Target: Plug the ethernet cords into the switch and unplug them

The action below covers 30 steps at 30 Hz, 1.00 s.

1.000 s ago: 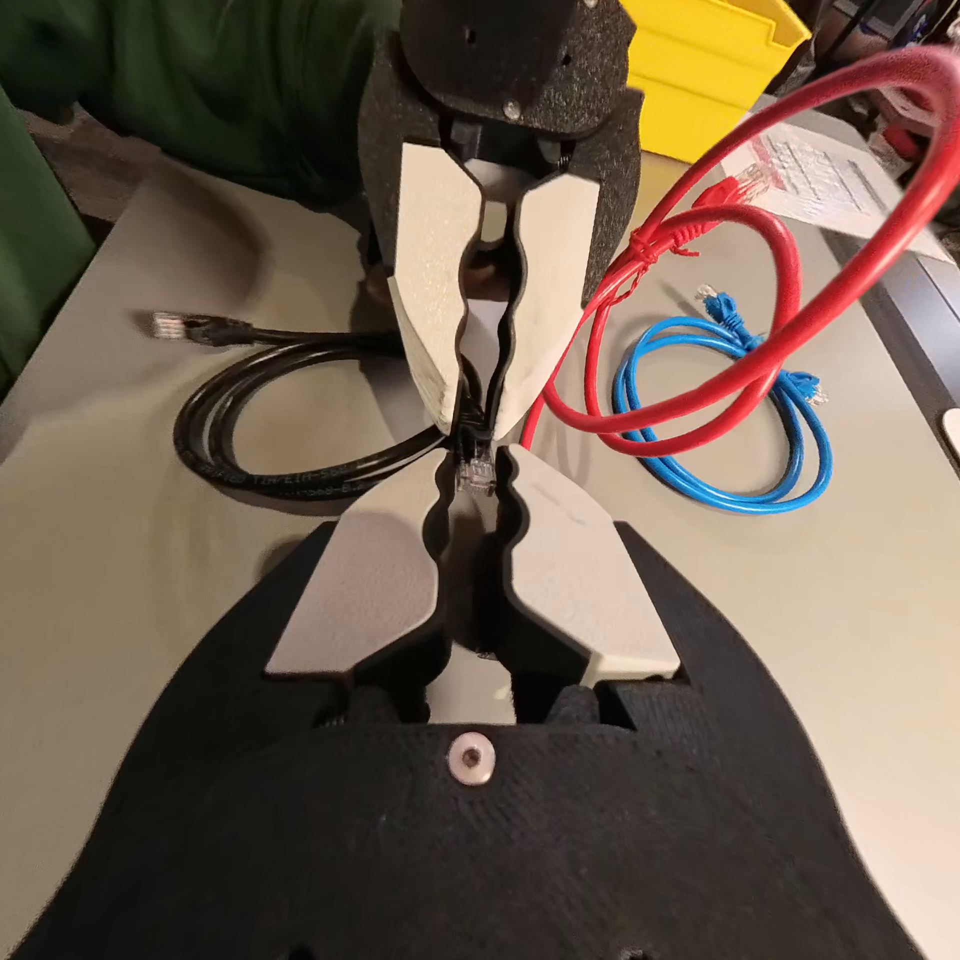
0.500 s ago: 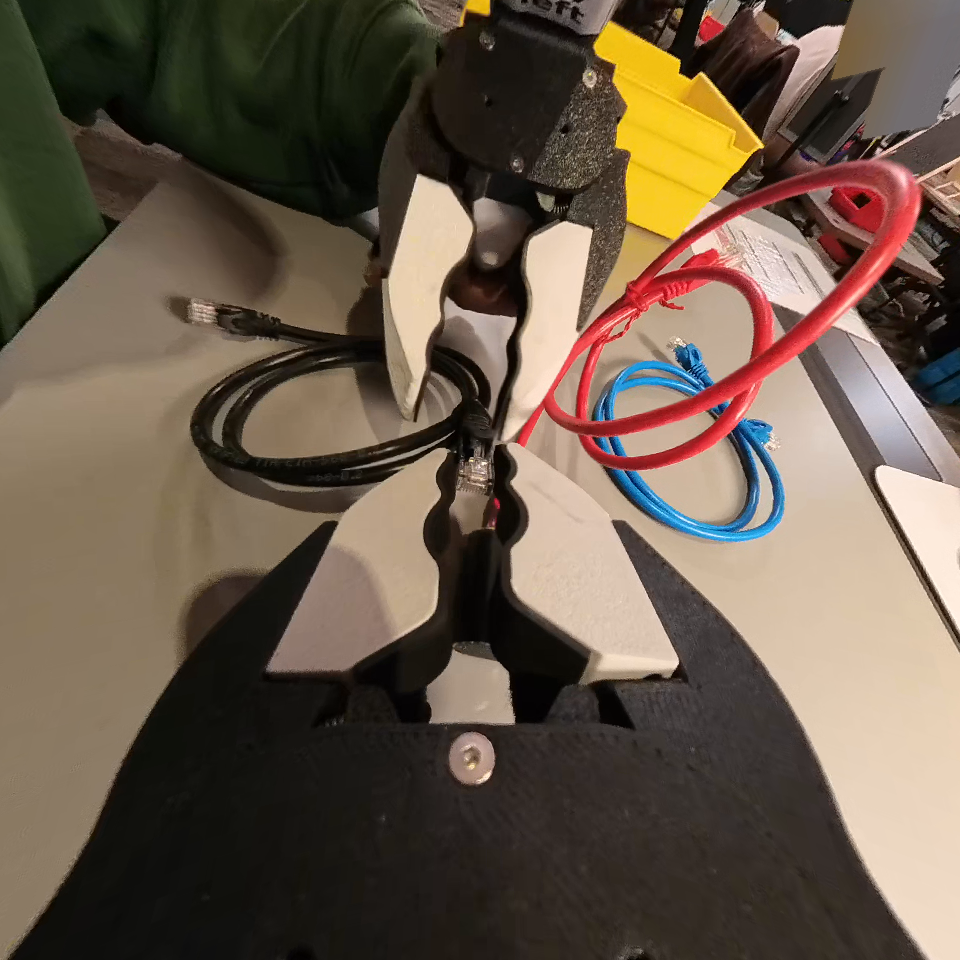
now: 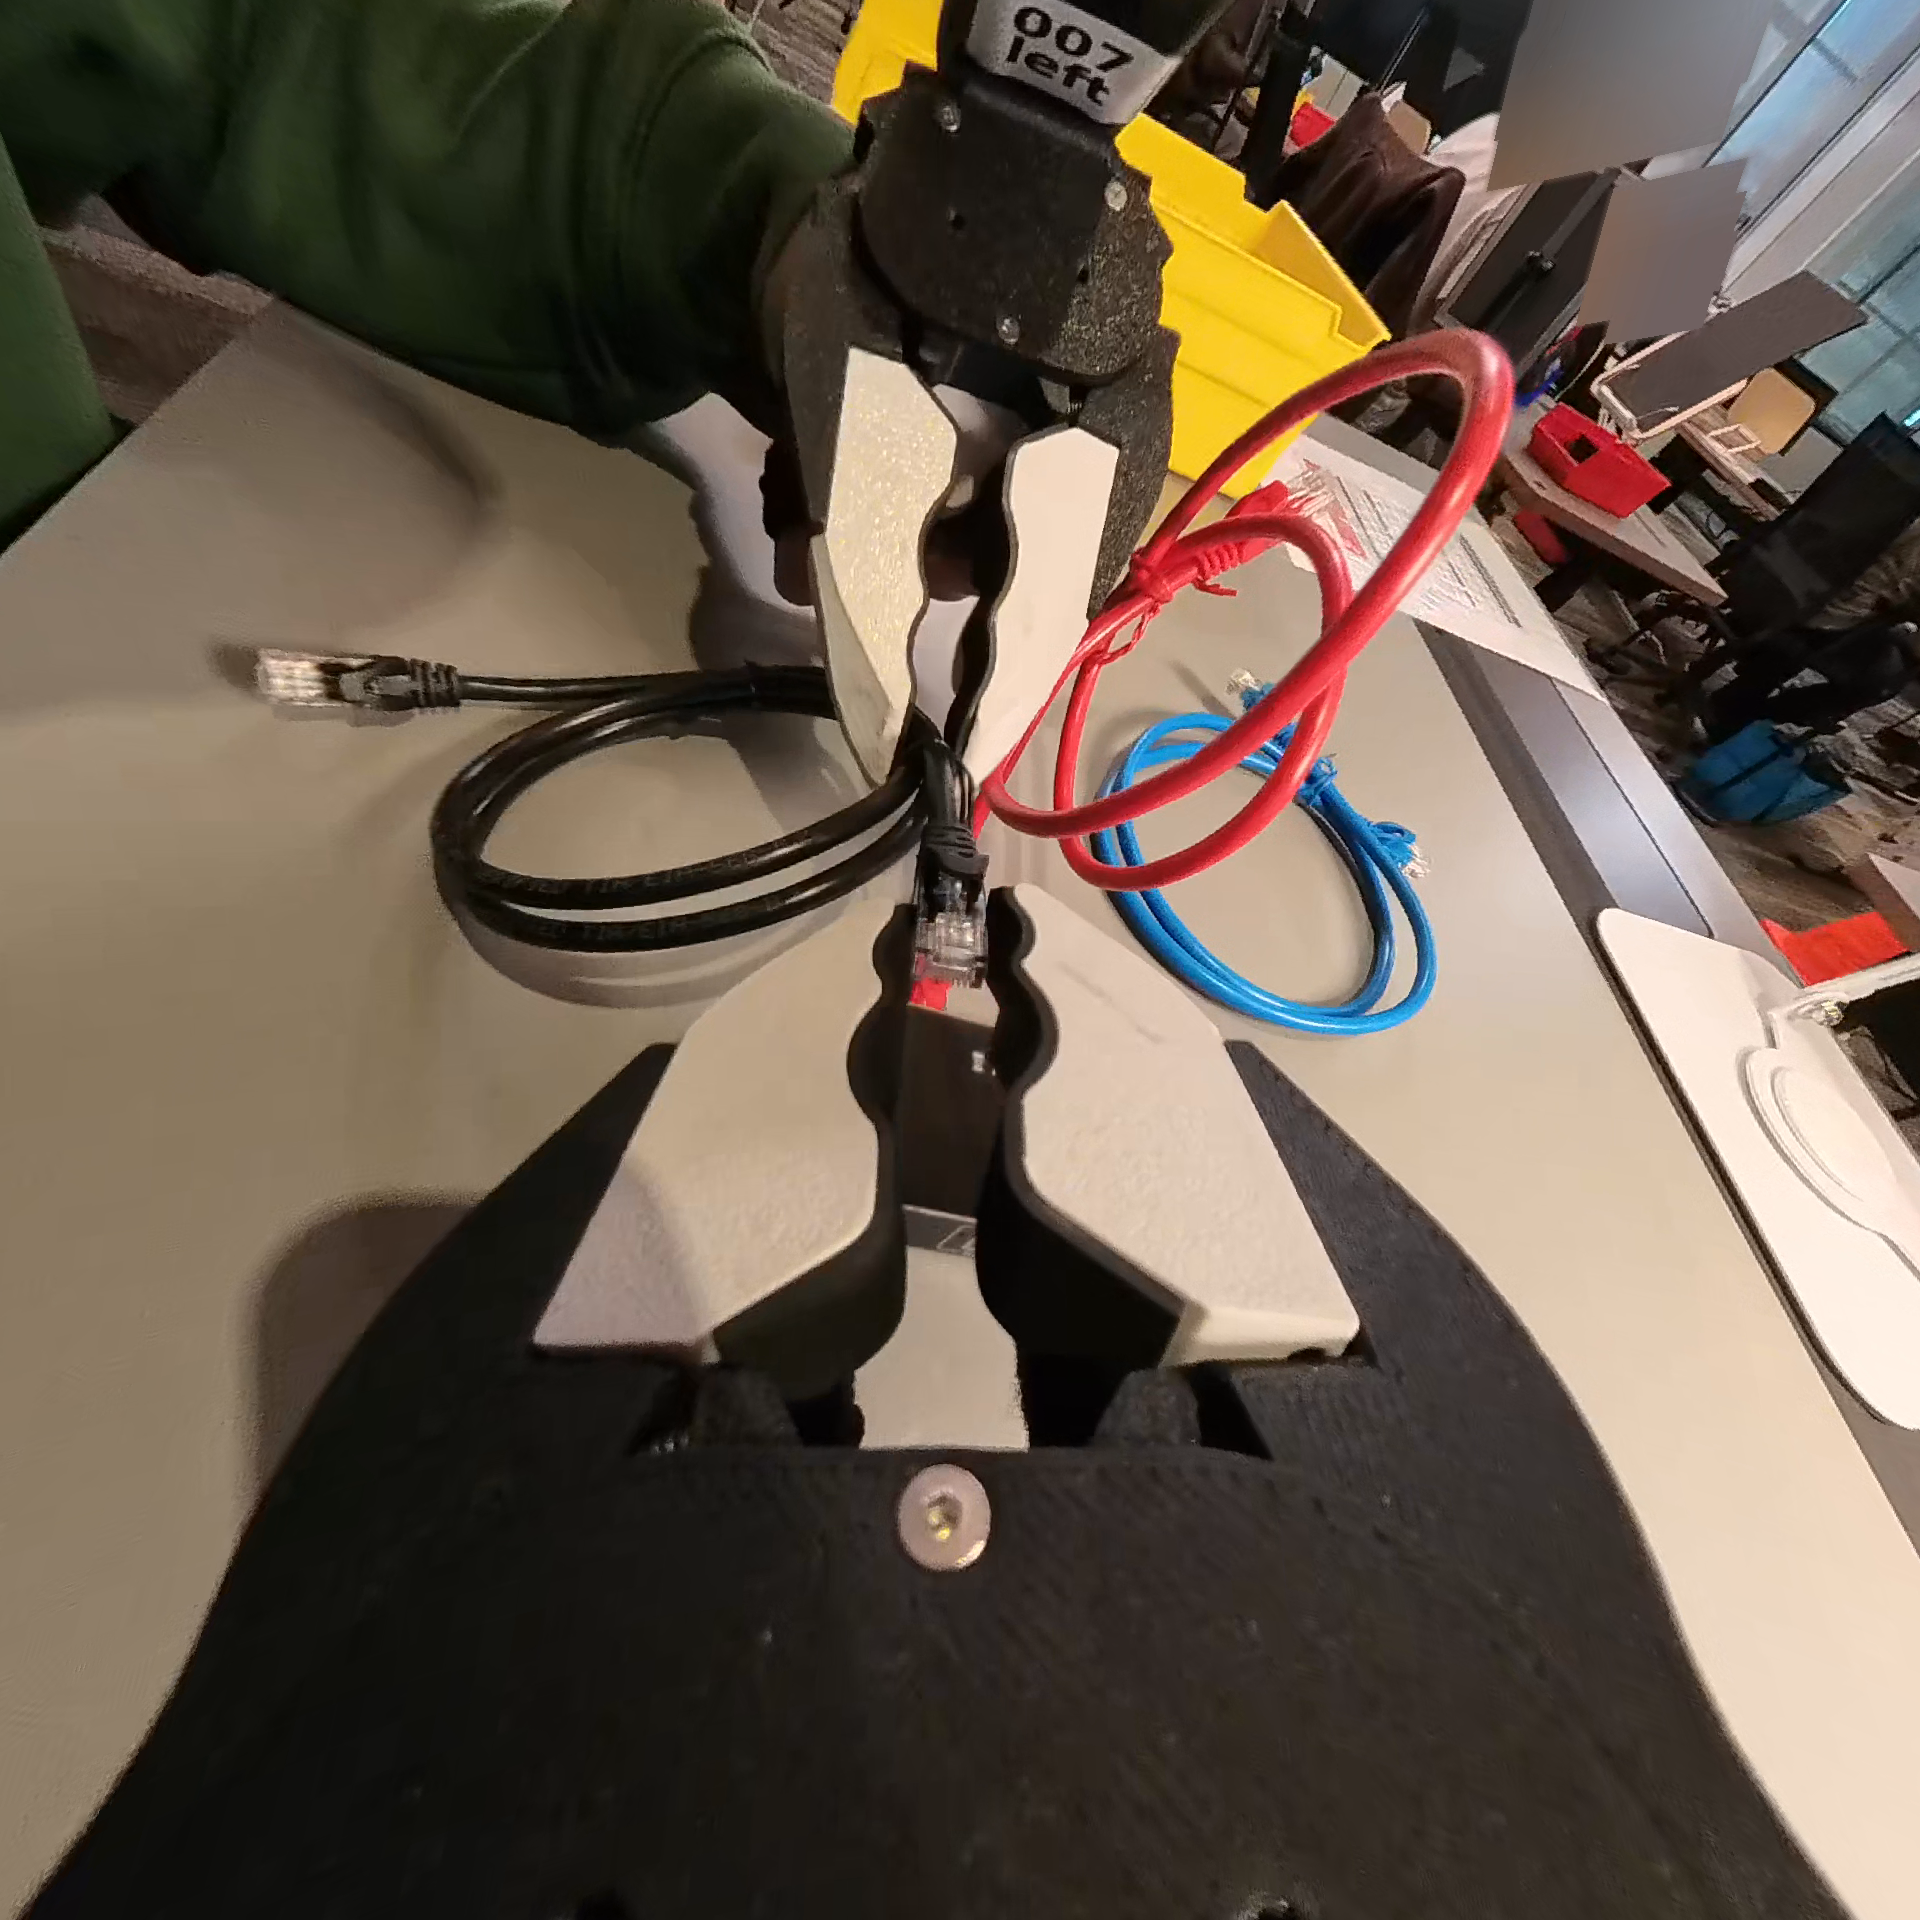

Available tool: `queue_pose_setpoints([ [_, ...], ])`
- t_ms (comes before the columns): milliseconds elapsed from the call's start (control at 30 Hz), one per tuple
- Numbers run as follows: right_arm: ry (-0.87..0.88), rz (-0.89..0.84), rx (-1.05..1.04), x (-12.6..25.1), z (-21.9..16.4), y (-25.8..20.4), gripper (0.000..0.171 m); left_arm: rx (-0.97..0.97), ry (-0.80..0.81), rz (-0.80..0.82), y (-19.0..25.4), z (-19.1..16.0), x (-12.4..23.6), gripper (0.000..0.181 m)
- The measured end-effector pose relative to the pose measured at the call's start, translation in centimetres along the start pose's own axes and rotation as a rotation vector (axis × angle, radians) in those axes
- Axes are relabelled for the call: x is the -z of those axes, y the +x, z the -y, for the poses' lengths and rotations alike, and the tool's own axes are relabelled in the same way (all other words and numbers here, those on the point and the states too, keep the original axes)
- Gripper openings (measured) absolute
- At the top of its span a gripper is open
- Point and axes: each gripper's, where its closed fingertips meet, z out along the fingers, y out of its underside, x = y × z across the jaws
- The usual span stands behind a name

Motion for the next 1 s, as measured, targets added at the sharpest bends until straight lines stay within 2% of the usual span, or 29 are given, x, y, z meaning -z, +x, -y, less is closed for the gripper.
queue_pose_setpoints([
  [267,0.048,0.044,-0.02,0.7,0.1,-0.2,0.014,0.083,0.027,-0.068,0.4,0.3,0.8,0.013],
  [467,0.028,0.065,-0.036,0.5,-0.6,-0.4,0.014,0.084,-0.01,-0.085,0.5,-0.4,1.1,0.014],
  [533,0.041,0.072,-0.041,0.4,-0.4,-0.6,0.014,0.023,-0.01,-0.069,0.5,-0.3,1.4,0.015],
  [600,0.062,0.085,-0.058,0.5,-0.2,-0.6,0.014,-0.058,-0.005,-0.018,0.3,0.0,1.7,0.026],
  [733,0.072,0.107,-0.051,0.0,-0.1,-1.3,0.014,-0.136,0.017,-0.039,1.5,0.7,1.1,0.039],
  [867,0.064,0.11,-0.039,-0.5,-0.1,-1.7,0.014,-0.195,-0.021,-0.068,2.6,0.1,0.0,0.039],
  [1000,0.04,0.084,-0.025,-0.6,-0.2,-1.5,0.014,-0.217,-0.056,-0.014,2.0,0.2,0.5,0.04],
])
